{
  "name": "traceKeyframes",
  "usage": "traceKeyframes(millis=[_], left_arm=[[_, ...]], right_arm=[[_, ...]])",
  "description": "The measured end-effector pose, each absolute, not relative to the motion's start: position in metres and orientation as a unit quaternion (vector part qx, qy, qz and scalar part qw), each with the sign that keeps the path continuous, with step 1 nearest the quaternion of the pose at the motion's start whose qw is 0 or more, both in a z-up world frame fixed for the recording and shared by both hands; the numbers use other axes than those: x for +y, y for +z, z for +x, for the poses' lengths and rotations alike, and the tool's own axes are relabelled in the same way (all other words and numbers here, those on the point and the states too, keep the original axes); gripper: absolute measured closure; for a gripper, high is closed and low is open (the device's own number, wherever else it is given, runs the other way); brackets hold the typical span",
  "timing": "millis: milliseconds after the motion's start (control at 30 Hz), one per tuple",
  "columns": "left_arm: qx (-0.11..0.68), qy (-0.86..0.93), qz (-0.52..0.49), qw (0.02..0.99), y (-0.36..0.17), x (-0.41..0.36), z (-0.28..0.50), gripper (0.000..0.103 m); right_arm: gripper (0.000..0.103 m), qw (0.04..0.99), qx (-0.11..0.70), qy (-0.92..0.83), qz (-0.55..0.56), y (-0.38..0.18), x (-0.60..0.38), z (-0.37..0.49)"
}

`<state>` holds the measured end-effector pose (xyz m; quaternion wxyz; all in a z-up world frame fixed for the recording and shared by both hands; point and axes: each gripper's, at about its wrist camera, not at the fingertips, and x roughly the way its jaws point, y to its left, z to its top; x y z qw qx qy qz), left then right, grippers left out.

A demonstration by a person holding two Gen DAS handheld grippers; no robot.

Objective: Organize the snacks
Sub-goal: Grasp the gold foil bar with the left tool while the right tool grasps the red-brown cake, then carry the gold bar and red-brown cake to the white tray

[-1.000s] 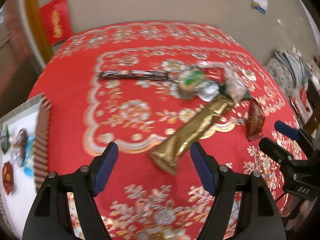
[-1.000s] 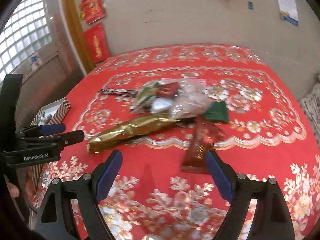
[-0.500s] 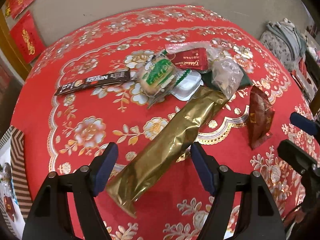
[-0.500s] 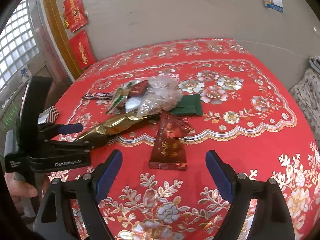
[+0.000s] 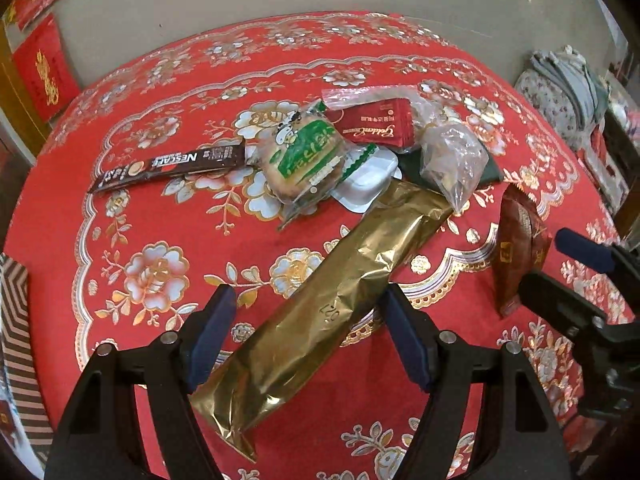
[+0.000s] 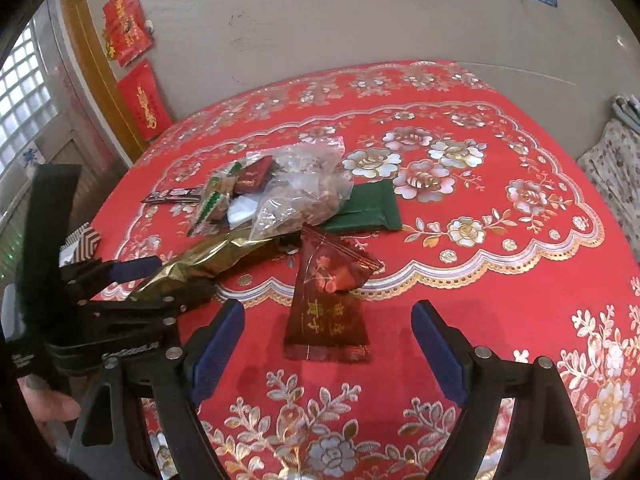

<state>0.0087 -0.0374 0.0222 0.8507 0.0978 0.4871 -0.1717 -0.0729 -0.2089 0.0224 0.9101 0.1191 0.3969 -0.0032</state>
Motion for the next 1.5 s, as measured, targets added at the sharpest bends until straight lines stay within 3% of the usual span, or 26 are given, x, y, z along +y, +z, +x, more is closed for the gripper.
traceKeyframes(millis=[100, 167, 200, 233, 267, 300, 433, 600, 1500], left_arm=[[0.483, -0.174, 0.102, 0.852, 0.022, -0.039, 0.007, 0.031], [0.48, -0.178, 0.101, 0.853, 0.023, -0.039, 0.005, 0.042], [0.48, -0.181, 0.102, 0.852, 0.024, -0.039, 0.004, 0.05], [0.479, -0.183, 0.103, 0.852, 0.025, -0.04, 0.003, 0.058], [0.479, -0.185, 0.103, 0.852, 0.025, -0.04, 0.001, 0.06], [0.48, -0.187, 0.102, 0.851, 0.026, -0.039, 0.0, 0.063], [0.491, -0.201, 0.066, 0.845, 0.028, -0.027, -0.005, 0.08], [0.49, -0.201, 0.051, 0.847, 0.031, -0.013, -0.019, 0.086], [0.454, -0.144, 0.006, 0.879, 0.061, 0.056, -0.047, 0.088]], right_arm=[[0.017, 0.911, 0.396, -0.008, 0.114, 0.021, -0.207, -0.066], [0.02, 0.91, 0.4, -0.011, 0.11, 0.018, -0.206, -0.062], [0.029, 0.908, 0.405, -0.011, 0.109, 0.016, -0.206, -0.059], [0.05, 0.906, 0.409, -0.01, 0.11, 0.013, -0.206, -0.057], [0.062, 0.903, 0.413, -0.007, 0.114, 0.01, -0.207, -0.054], [0.065, 0.906, 0.408, -0.009, 0.112, 0.01, -0.207, -0.055], [0.068, 0.907, 0.406, 0.003, 0.108, 0.01, -0.204, -0.06], [0.068, 0.912, 0.397, 0.015, 0.098, 0.017, -0.194, -0.072], [0.068, 0.917, 0.382, 0.097, 0.055, 0.047, -0.113, -0.079]])
